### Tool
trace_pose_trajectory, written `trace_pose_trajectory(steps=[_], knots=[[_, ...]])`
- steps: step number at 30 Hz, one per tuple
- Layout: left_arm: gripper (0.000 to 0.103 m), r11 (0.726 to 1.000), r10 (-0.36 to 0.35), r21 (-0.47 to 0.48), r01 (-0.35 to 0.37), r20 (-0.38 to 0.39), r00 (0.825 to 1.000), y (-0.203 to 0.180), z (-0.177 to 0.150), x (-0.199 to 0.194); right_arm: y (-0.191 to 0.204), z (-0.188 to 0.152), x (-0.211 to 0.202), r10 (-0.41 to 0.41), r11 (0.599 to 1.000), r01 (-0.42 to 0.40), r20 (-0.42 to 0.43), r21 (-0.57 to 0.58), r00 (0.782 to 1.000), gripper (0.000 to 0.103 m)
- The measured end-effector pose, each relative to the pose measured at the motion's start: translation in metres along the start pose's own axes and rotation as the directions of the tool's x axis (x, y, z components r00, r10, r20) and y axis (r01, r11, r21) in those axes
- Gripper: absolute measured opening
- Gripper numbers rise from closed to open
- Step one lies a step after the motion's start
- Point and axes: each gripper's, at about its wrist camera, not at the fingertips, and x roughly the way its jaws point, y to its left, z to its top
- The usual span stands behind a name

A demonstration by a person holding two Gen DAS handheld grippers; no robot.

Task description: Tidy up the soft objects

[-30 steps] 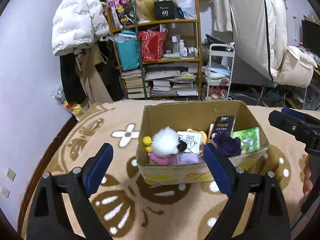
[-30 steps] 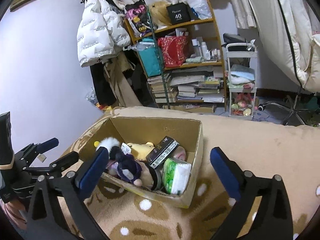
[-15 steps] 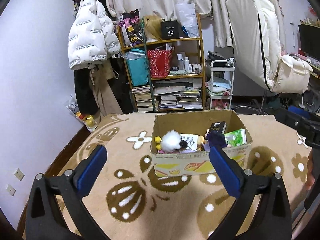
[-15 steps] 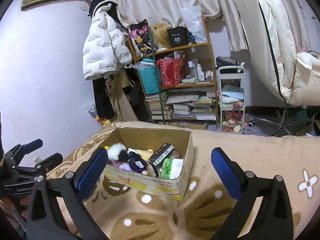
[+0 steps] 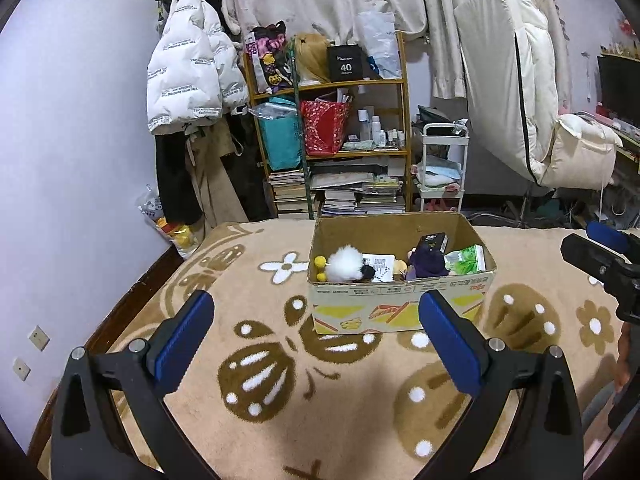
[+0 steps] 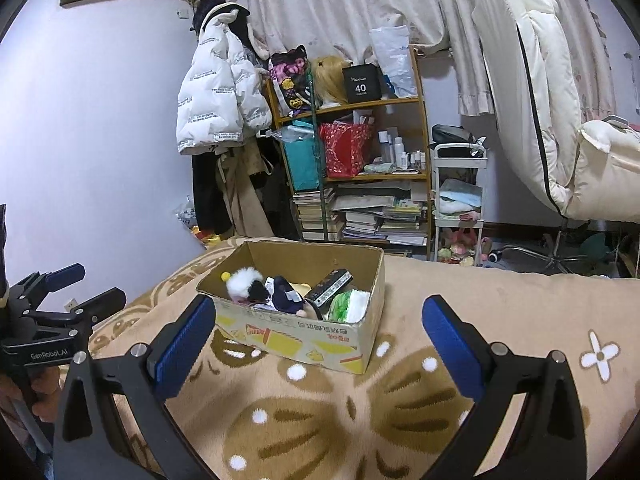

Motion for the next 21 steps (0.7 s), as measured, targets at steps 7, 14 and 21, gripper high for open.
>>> trace_pose_trajectory(steps=[7,14,21], knots=[[0.101,1.000,-0.009,-0.001,0.009,-0.006,1.000,-0.001,-0.006,0.009,0.000,-0.006,0.001,-0.013,1.000,0.013,-0.022,0.008,1.000,0.103],[0.101,1.000,0.006,0.015,-0.005,-0.017,1.000,-0.004,-0.009,0.016,-0.003,-0.004,0.005,-0.020,1.000,0.020,-0.032,0.008,0.999,0.103],[0.101,1.000,0.011,0.025,-0.011,-0.015,1.000,-0.004,-0.010,0.019,-0.003,-0.005,0.009,-0.023,1.000,0.024,-0.042,0.010,0.999,0.103]])
